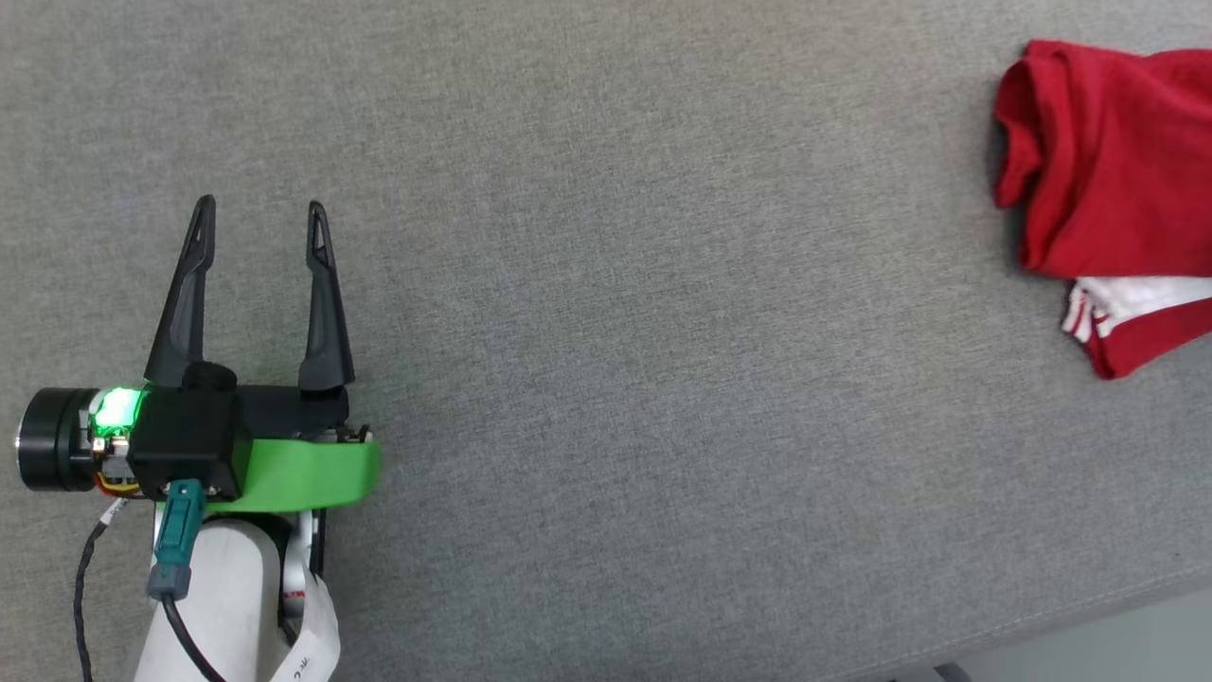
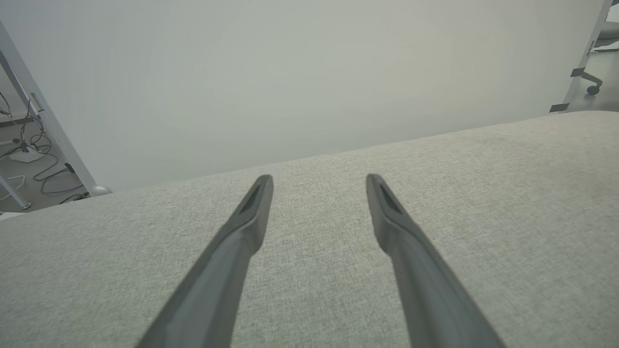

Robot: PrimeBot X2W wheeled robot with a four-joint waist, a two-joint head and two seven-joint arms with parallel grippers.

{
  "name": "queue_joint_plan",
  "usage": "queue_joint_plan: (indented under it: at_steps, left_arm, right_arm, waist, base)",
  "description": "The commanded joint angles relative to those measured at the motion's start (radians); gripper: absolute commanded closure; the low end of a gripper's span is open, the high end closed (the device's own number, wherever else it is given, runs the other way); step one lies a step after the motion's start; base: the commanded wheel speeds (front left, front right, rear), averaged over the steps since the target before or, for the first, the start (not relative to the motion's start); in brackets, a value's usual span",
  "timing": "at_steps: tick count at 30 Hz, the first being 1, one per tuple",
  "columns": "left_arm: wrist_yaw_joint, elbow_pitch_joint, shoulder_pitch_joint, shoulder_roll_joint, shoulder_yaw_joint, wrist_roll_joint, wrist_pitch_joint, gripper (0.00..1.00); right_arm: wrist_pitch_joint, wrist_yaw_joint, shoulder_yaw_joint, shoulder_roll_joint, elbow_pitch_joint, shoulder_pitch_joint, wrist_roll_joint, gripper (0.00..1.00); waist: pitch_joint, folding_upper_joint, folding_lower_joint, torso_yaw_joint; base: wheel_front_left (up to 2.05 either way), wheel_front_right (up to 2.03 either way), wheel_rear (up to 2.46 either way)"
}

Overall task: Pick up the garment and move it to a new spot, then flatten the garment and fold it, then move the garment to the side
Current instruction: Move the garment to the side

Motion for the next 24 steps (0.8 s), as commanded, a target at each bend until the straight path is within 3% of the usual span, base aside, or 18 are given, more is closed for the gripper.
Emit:
queue_joint_plan:
  at_steps: [1, 11, 12, 13, 17, 24]
  left_arm:
    - [0.006, -0.013, -0.019, 0.011, 0.002, 0.008, -0.006, 0.0]
    - [0.025, -0.031, -0.005, 0.013, -0.005, 0.007, -0.006, 0.0]
    - [0.028, -0.025, 0.0, 0.01, -0.007, 0.005, -0.006, 0.0]
    - [0.03, -0.02, 0.005, 0.007, -0.009, 0.003, -0.006, 0.0]
    - [0.038, 0.002, 0.029, -0.008, -0.017, -0.01, -0.006, 0.0]
    - [0.054, 0.032, 0.104, -0.031, -0.019, -0.033, -0.006, 0.0]
  right_arm:
    - [-0.013, -0.001, -0.011, -0.002, 0.028, -0.036, -0.025, 1.0]
    - [-0.064, -0.001, -0.067, 0.061, 0.24, -0.138, -0.105, 1.0]
    - [-0.064, -0.001, -0.074, 0.074, 0.26, -0.139, -0.103, 0.55]
    - [-0.065, -0.001, -0.076, 0.082, 0.272, -0.137, -0.103, 0.0]
    - [-0.117, -0.001, -0.076, 0.081, 0.273, -0.125, -0.118, 0.0]
    - [-0.356, -0.001, -0.129, 0.093, 0.154, -0.07, -0.15, 0.0]
  waist:
    - [0.064, -0.0001, -0.0002, 0.018]
    - [0.061, -0.0001, -0.0002, 0.032]
    - [0.048, -0.0001, -0.0002, 0.033]
    - [0.034, -0.0001, -0.0002, 0.034]
    - [-0.039, -0.0001, -0.0002, 0.046]
    - [-0.167, -0.0001, -0.0002, 0.07]
  base:
    - [0.0, 0.0, 0.0]
    - [0.0, 0.0, 0.0]
    - [0.0, 0.0, 0.0]
    - [0.0, 0.0, 0.0]
    - [0.0, 0.0, 0.0]
    - [0.0, 0.0, 0.0]
